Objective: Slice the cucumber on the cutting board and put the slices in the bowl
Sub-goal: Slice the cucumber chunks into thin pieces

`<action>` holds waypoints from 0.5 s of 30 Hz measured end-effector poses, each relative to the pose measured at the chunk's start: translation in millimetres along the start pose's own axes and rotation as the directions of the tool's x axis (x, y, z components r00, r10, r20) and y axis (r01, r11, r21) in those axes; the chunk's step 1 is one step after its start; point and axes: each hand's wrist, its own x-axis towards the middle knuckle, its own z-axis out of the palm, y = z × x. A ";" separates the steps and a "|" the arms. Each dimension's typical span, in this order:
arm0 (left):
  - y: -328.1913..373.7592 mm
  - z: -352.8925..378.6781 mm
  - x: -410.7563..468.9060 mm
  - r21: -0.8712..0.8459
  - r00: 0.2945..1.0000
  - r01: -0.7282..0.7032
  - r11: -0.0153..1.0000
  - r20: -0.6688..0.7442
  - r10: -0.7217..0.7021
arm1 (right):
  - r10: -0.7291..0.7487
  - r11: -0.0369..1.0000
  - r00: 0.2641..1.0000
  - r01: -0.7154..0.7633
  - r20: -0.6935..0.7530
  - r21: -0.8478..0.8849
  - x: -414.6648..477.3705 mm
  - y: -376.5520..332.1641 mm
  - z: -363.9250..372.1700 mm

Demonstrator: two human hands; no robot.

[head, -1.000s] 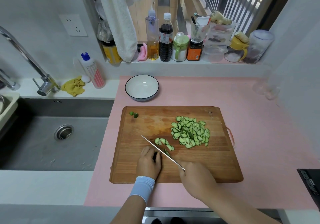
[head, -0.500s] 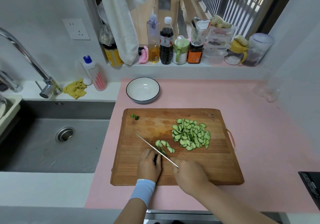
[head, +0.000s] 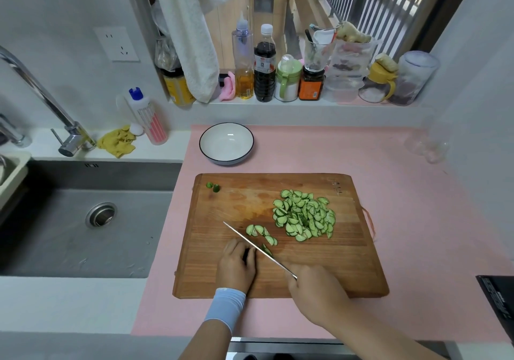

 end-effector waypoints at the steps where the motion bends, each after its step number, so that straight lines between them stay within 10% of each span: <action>1: 0.8 -0.3 0.2 0.000 1.000 -0.001 1.000 -0.002 0.001 | 0.003 1.000 1.000 -0.003 0.006 0.001 1.1 -0.3 0.0; 15: 3.3 -1.9 -0.2 0.020 0.999 -0.018 1.000 -0.047 0.019 | 0.018 1.000 0.999 -0.017 0.051 -0.025 25.5 -25.9 0.3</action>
